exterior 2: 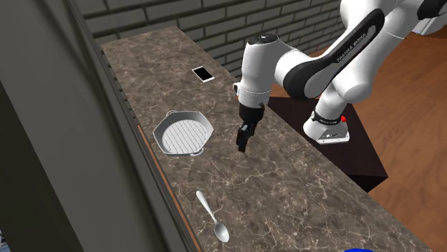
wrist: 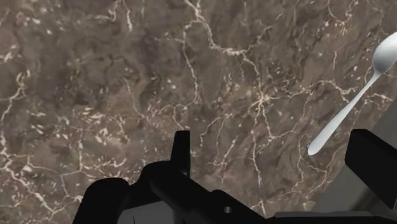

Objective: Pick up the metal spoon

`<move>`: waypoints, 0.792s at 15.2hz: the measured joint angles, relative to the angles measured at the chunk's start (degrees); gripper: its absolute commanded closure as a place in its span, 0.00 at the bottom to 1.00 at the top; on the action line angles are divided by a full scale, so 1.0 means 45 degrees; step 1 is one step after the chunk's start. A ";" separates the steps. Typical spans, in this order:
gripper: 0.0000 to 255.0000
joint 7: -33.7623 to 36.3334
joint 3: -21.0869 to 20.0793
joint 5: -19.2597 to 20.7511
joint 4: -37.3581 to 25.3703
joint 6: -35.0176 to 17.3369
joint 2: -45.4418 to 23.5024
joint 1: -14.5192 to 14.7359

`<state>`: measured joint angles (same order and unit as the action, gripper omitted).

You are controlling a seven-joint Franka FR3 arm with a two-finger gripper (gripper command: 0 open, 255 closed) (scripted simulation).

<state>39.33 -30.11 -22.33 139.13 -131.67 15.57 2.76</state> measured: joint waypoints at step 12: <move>0.00 0.6708 -0.0856 0.4450 -0.3623 -0.3356 -0.6583 0.0745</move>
<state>69.51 -33.96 -2.31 122.82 -146.77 -14.05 6.11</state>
